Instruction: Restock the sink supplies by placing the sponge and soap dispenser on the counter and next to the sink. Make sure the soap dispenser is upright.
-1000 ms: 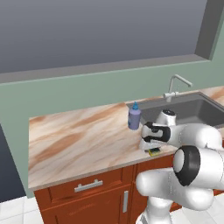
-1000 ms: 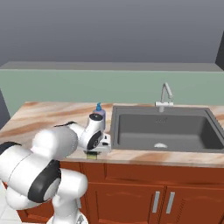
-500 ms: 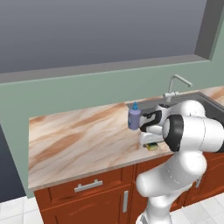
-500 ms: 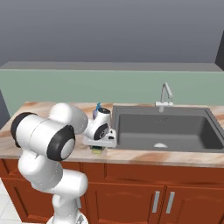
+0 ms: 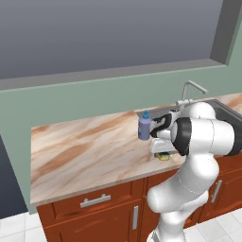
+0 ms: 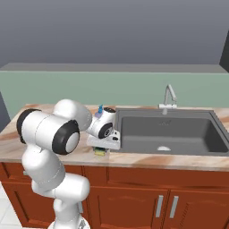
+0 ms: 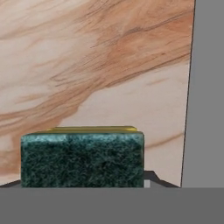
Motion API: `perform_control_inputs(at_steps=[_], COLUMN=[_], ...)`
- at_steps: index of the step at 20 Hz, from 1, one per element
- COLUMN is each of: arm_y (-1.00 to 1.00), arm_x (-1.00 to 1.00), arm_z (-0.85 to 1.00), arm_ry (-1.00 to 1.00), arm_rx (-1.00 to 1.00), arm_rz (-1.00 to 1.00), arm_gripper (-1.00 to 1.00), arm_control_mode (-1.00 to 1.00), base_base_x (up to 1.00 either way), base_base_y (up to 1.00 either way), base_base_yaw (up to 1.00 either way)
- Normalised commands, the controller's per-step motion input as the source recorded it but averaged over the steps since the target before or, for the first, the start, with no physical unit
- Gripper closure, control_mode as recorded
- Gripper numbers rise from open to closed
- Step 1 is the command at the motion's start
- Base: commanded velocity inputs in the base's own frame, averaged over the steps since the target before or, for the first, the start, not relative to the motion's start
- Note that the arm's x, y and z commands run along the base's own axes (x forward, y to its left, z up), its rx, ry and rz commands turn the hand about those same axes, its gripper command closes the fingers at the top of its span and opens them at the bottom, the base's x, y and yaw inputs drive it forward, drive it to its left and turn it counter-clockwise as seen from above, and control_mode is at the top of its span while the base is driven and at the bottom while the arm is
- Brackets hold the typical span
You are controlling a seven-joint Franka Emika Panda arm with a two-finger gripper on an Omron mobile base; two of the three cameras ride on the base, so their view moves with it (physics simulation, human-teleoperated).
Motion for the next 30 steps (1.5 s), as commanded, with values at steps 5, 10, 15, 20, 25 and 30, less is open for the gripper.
perform_control_inputs(at_steps=[5,10,15,20,25,30], arm_y=[0.16,0.05,0.00,0.00,0.00,0.00], arm_x=[0.22,0.07,-0.15,-0.07,-0.04,-0.34], arm_z=[-0.29,-0.19,0.00,0.09,0.23,0.48], arm_ry=[0.00,0.00,-0.05,-0.06,-0.06,-0.09], arm_rx=[0.00,0.00,0.00,0.00,0.00,0.00], arm_rz=[0.00,0.00,0.00,0.00,-0.02,-0.10], arm_gripper=[-1.00,-1.00,-1.00,-1.00,-1.00,-1.00], arm_control_mode=[-1.00,-1.00,-1.00,-1.00,-1.00,-1.00], base_base_x=[0.00,0.00,0.00,0.00,0.00,0.00], base_base_y=[0.00,0.00,0.00,0.00,0.00,0.00], base_base_yaw=[0.00,0.00,0.00,0.00,0.00,0.00])
